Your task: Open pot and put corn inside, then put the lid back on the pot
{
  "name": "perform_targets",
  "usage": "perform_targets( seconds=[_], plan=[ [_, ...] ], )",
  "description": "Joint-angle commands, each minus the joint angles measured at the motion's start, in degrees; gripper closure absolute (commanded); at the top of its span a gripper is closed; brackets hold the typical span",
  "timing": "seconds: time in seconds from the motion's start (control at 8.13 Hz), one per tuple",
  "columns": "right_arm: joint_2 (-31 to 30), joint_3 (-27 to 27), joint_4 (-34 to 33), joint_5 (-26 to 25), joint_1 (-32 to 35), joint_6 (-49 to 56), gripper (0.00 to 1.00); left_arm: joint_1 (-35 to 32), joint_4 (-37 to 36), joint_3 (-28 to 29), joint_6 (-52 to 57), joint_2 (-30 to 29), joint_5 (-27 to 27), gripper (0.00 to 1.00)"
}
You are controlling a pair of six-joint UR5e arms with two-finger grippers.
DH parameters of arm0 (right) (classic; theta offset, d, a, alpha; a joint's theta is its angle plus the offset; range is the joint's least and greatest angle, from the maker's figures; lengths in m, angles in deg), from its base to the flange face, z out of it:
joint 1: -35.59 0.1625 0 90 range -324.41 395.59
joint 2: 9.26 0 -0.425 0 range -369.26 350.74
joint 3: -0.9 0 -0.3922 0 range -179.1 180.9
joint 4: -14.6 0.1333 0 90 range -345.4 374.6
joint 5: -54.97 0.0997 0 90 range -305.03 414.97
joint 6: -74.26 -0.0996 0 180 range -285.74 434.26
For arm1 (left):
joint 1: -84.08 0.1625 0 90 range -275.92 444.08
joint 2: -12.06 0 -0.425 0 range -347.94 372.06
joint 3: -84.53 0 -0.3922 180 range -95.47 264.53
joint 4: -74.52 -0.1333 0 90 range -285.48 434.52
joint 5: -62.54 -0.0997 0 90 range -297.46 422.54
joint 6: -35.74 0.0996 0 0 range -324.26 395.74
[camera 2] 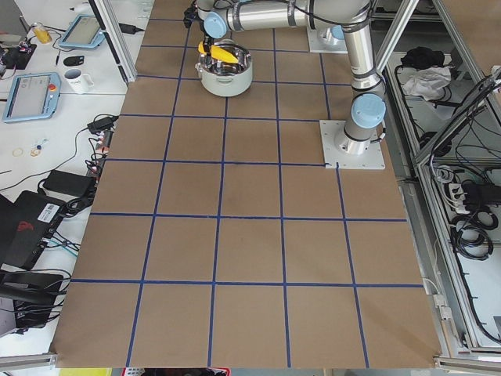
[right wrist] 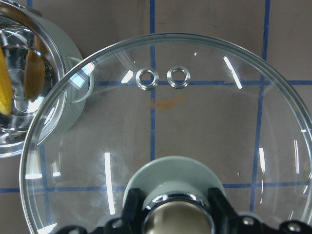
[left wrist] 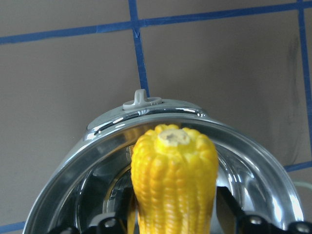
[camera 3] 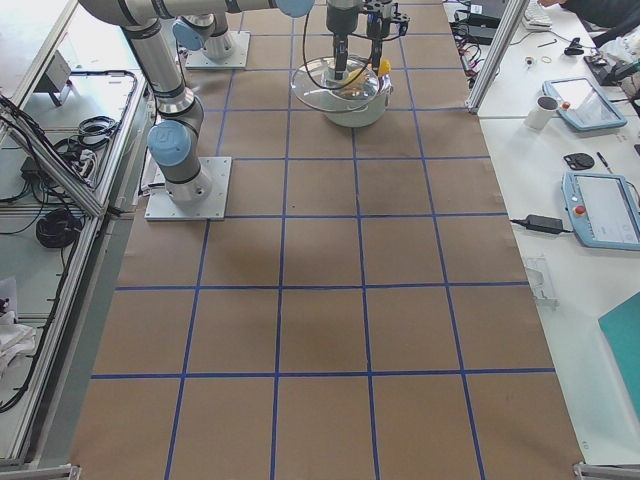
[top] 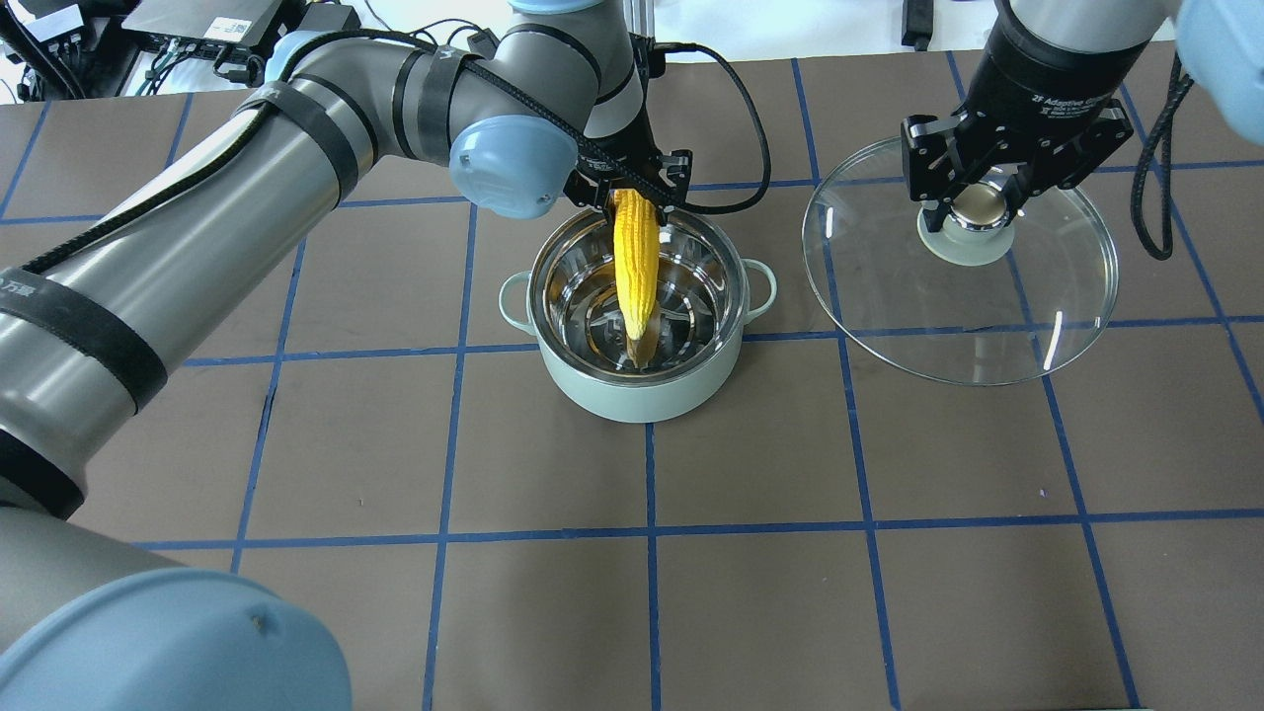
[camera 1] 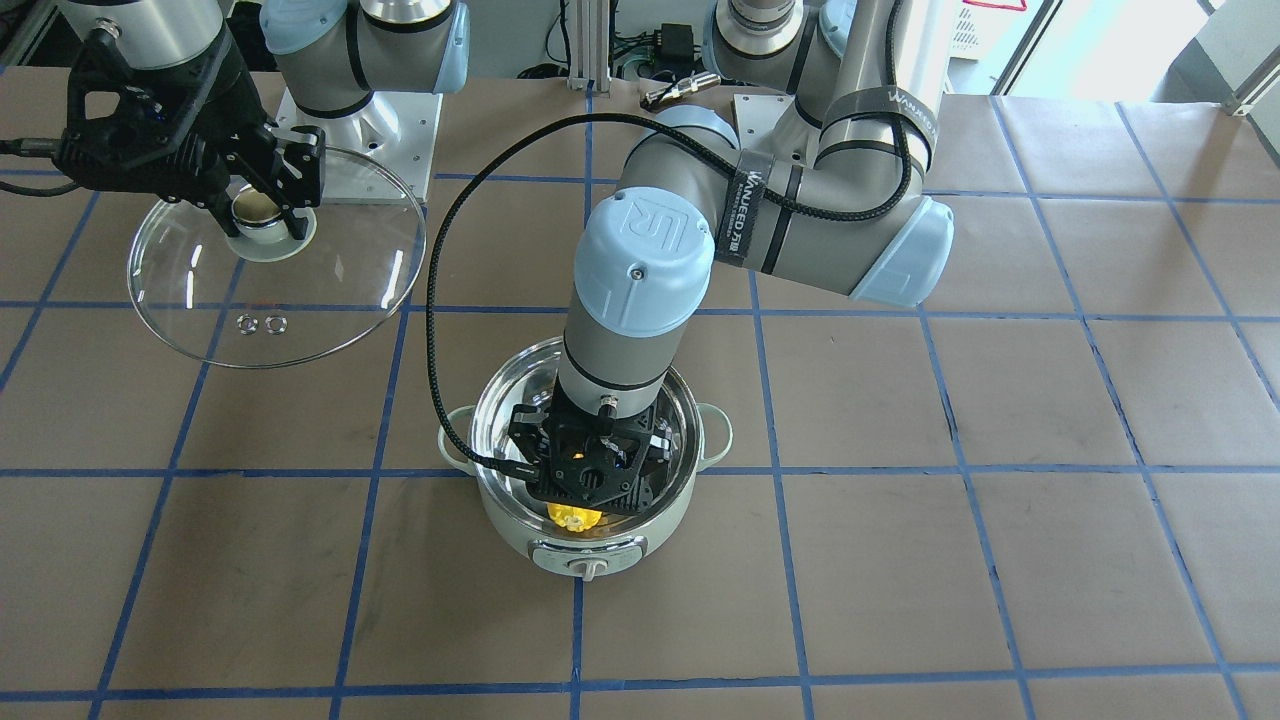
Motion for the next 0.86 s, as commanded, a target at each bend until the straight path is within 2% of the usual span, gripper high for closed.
perform_targets(
  seconds=[0.0,0.49,0.74],
  plan=[
    [0.02,0.0,0.07,-0.27,0.0,0.02,0.74,-0.04,-1.32,-3.91,-0.44,1.23,-0.14,0.0],
    [1.07,-0.18,-1.15,-0.01,0.0,0.28,0.75,0.31,1.3,-3.66,0.35,6.66,-0.23,0.0],
    [6.15,-4.1,-2.57,0.34,1.83,-1.9,0.77,1.01,10.41,-2.78,3.49,11.93,-0.76,0.0]
  ],
)
